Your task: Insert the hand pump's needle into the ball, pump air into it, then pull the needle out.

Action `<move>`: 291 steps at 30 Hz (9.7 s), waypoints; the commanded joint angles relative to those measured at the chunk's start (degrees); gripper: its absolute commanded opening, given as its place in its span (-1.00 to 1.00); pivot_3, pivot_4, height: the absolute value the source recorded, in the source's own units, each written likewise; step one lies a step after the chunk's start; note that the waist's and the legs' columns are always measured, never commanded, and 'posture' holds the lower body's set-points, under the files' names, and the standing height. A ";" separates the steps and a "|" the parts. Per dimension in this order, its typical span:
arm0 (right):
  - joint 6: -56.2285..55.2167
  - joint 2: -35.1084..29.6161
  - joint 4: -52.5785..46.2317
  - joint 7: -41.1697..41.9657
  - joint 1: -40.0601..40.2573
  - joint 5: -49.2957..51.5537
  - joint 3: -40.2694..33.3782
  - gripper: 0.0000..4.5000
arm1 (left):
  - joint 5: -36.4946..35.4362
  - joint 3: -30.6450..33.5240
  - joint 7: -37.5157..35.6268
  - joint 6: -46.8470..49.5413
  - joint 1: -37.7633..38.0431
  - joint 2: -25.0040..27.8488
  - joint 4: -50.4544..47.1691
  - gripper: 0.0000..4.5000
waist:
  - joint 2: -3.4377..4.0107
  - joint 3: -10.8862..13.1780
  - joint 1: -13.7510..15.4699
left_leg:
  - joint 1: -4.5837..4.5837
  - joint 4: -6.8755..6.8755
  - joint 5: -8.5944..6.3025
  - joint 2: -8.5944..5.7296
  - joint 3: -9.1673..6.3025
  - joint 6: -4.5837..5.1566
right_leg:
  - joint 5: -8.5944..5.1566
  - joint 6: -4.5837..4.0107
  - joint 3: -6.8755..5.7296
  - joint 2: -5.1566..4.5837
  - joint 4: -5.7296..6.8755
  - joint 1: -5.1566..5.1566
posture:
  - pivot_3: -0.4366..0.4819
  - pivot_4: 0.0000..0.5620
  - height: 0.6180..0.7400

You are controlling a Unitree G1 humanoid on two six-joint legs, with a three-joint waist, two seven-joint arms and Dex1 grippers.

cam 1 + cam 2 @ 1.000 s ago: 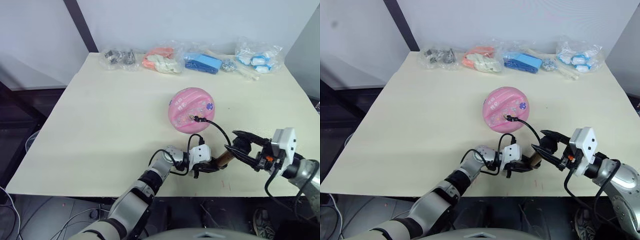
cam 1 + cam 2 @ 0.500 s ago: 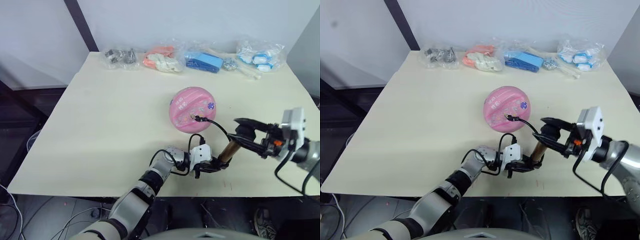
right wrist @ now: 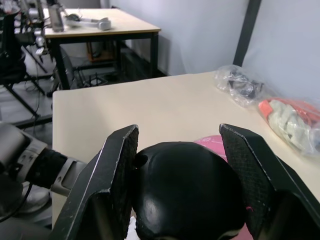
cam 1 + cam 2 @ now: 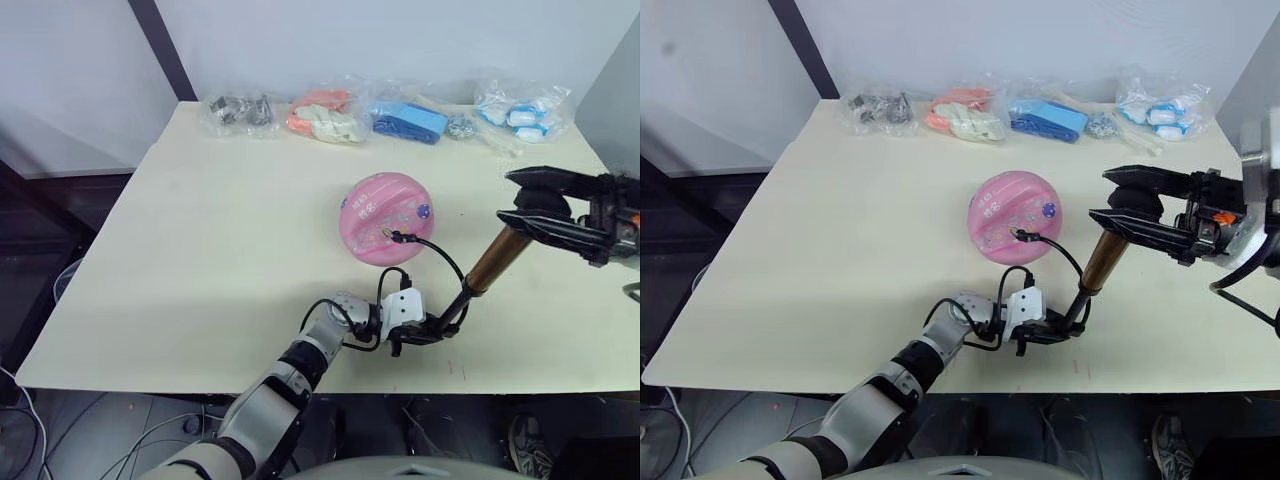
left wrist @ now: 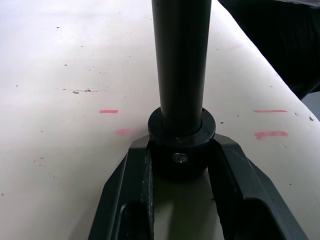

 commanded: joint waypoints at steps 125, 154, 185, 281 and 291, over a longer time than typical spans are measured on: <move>-5.23 2.97 -9.37 -3.63 15.65 5.44 -12.15 -0.04 | 2.55 -1.27 1.06 0.26 2.29 0.33 3.52 -0.54 | 0.73 -0.06 -0.01 | 0.21 -0.07 0.31 -0.16 -1.81 -0.48 | 0.11 -0.31 -1.84 0.03 -0.20 0.99 | -0.05 -0.47 1.00; -25.43 22.08 -2.69 0.34 28.81 -31.88 18.41 -0.04 | 2.52 -1.20 0.98 0.64 2.93 0.22 2.41 -0.54 | 0.66 -0.24 -0.10 | 0.41 -0.08 0.35 -0.19 -2.13 -0.56 | 0.10 -0.29 -2.13 0.13 -0.19 1.09 | -0.05 -0.47 1.00; -8.61 5.21 -9.92 -5.09 13.58 -0.50 -7.48 -0.04 | 2.26 -1.43 -0.08 0.47 2.62 0.40 2.44 -0.54 | 0.96 0.03 -0.01 | 0.02 -0.12 0.36 -0.29 -2.32 -0.57 | 0.07 -0.38 -2.23 0.02 -0.23 0.92 | -0.05 -0.47 1.00; -12.23 13.85 -12.02 -5.79 21.70 -7.76 0.53 -0.04 | 2.38 -1.33 0.05 0.20 2.29 0.32 3.39 -0.54 | 0.96 -0.13 -0.05 | -0.21 -0.02 0.48 -0.43 -2.63 -0.74 | 0.08 -0.39 -2.42 0.07 -0.08 0.73 | -0.05 -0.47 1.00; -21.90 21.04 -6.01 -1.76 29.14 -24.76 13.25 -0.04 | 2.47 -1.19 0.44 0.06 2.04 0.19 3.63 -0.54 | 0.91 -0.24 -0.11 | -0.04 0.00 0.48 -0.43 -2.61 -0.75 | 0.07 -0.38 -2.41 0.09 -0.05 0.80 | -0.05 -0.47 1.00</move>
